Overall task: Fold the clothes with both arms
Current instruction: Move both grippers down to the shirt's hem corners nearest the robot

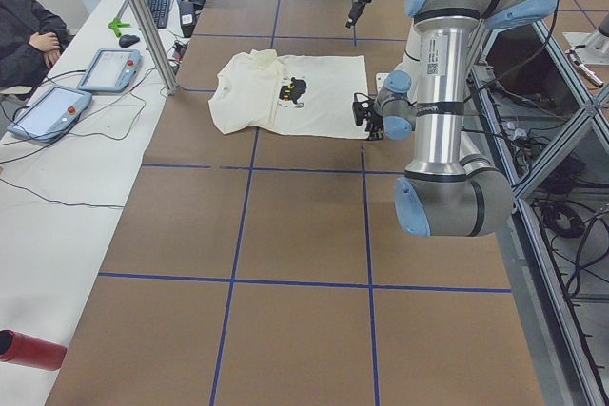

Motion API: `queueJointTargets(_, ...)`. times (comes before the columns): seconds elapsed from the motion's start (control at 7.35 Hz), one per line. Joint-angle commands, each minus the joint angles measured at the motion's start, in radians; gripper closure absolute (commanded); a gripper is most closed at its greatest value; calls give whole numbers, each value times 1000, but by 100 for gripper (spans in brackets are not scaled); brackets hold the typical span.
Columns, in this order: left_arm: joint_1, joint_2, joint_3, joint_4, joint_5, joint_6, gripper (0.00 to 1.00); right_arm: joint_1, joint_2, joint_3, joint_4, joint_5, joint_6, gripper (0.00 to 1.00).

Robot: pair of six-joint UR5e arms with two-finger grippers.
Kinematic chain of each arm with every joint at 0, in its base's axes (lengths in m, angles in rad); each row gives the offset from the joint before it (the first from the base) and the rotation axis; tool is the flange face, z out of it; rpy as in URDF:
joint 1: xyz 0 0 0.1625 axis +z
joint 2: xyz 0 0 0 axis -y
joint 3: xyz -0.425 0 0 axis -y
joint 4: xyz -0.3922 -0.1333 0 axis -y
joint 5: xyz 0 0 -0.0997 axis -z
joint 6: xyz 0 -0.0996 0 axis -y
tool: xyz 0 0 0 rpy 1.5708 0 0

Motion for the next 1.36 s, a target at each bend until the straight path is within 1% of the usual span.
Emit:
queueJointTargets(0.0,2,-1,0,2,0,0,77,0,-1,-1,0,-2,0,2)
queueJointTargets(0.14,2,-1,0,2,0,3,80,0,0,-1,0,-4,0,2)
queueJointTargets(0.54,2,1,0,3,0,5,80,0,0,-1,0,-4,0,2)
queueJointTargets(0.68,2,2,0,3,-2,6,84,0,0,-3,0,-4,0,2)
queueJointTargets(0.82,2,2,0,17,0,8,100,-5,-1,-12,-2,-2,1,2)
queueJointTargets(0.95,2,-2,-15,61,-2,9,100,-8,5,-41,-2,-8,11,4)
queueJointTargets(1.09,0,-4,-29,62,-3,9,100,-11,10,-41,-3,-13,55,10)
queueJointTargets(1.22,0,-4,-47,62,-5,9,100,-29,11,-43,-23,-14,145,21)
